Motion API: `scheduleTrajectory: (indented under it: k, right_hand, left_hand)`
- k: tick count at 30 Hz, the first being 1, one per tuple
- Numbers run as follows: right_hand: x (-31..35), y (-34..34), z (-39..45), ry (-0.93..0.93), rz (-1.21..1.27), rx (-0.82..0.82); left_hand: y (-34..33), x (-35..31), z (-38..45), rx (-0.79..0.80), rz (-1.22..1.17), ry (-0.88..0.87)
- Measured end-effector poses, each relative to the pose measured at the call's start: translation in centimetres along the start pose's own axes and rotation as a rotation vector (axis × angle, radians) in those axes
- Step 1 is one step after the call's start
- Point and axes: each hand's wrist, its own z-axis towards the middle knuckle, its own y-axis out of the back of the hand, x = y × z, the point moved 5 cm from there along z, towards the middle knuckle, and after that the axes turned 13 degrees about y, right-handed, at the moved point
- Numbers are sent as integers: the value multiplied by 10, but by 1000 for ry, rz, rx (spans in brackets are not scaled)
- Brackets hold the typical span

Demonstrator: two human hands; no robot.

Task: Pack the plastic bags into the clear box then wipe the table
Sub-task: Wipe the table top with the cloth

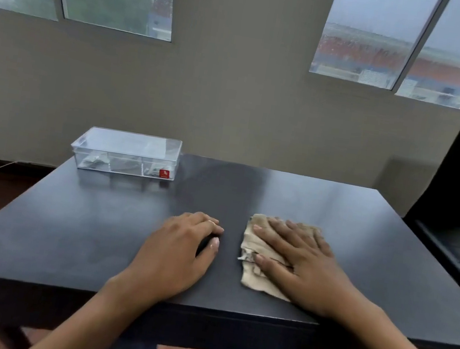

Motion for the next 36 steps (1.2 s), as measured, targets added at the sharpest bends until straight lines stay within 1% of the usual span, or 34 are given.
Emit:
scheduleTrajectory:
  k: [4, 6, 7, 9, 14, 17, 21, 26, 28, 30, 32, 36]
  right_hand:
    - [-83, 19, -17, -270, -5, -5]
    - [-103, 24, -19, -363, -9, -21]
    - [-105, 23, -19, -375, -21, -20]
    - [-93, 19, -20, -343, -35, 3]
    - [-21, 3, -38, -65, -58, 43]
    - [-14, 5, -39, 0, -27, 48]
    - [-51, 13, -13, -54, -5, 65]
    - [-126, 19, 58, -253, -7, 28]
    - [-144, 21, 94, -320, 23, 17]
    - [-145, 22, 130, -365, 47, 5]
    - [-131, 20, 161, -373, 40, 2]
    - [-86, 7, 200, -212, 31, 18]
  left_hand:
    - [-14, -20, 5, 41, -39, -54]
    - [-19, -27, 8, 58, -37, -68]
    - [-20, -30, 10, 64, -28, -72]
    - [-20, -34, 14, 68, 18, -80]
    - [-19, -34, 39, 110, 276, -109]
    - [-21, -28, 57, 168, 343, -85]
    - [-26, -19, 72, 187, 365, -76]
    - [-35, -10, 80, 144, 299, -44]
    - [-37, -10, 82, 138, 284, -39]
    - [-37, -9, 84, 143, 263, -25]
    - [-36, -7, 86, 148, 242, -12]
    - [-35, -5, 84, 136, 222, -7]
